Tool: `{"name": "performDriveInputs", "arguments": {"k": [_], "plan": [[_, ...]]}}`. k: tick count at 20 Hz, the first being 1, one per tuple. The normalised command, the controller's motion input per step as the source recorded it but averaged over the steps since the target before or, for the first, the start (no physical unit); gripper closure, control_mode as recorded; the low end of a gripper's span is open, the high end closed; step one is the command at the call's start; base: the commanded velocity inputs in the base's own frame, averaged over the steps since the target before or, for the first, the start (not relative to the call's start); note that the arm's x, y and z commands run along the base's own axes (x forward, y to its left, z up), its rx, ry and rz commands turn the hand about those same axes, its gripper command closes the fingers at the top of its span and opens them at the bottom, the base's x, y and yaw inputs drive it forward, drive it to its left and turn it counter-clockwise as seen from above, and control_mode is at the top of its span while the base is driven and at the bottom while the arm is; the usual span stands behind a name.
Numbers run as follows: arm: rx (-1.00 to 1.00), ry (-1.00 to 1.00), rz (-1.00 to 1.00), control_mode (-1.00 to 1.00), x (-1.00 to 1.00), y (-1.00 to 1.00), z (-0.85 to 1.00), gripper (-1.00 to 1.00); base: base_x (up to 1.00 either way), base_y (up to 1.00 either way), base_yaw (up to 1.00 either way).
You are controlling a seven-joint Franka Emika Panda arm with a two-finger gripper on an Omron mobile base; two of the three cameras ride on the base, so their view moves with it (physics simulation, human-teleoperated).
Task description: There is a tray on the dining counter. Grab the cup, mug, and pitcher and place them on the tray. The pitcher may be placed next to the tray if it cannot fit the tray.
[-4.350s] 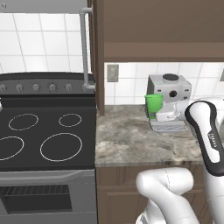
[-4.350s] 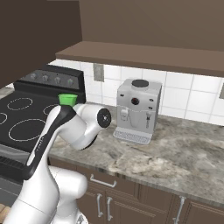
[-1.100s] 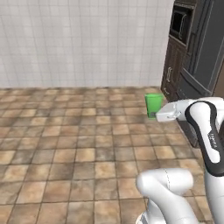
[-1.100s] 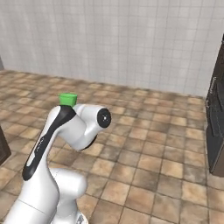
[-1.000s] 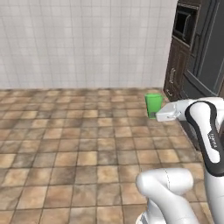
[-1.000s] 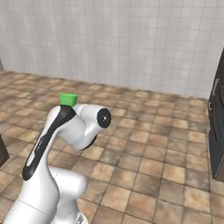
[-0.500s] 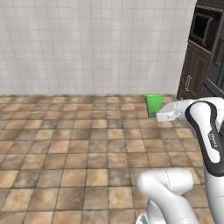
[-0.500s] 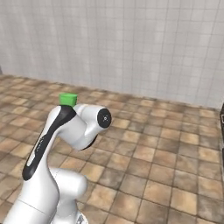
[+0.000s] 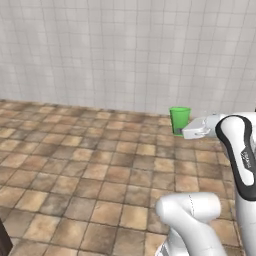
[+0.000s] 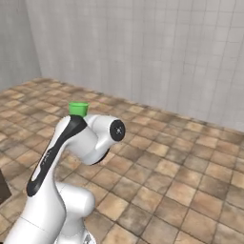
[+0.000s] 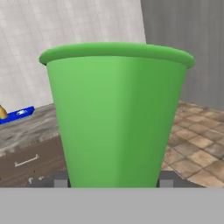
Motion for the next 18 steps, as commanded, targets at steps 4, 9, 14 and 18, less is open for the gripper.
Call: {"name": "performDriveInputs", "arguments": {"k": [4,9,14,18], "plan": [[0.0,0.0,0.0,1.0,0.0,0.0,0.0,1.0,0.48,0.0,0.7],[0.0,0.0,0.0,1.0,0.0,0.0,0.0,1.0,0.6,0.0,0.61],[0.0,0.0,0.0,1.0,0.0,0.0,0.0,1.0,0.85,-0.01,0.29],[0.0,0.0,0.0,1.0,0.0,0.0,0.0,1.0,0.93,-0.03,0.14]]}}
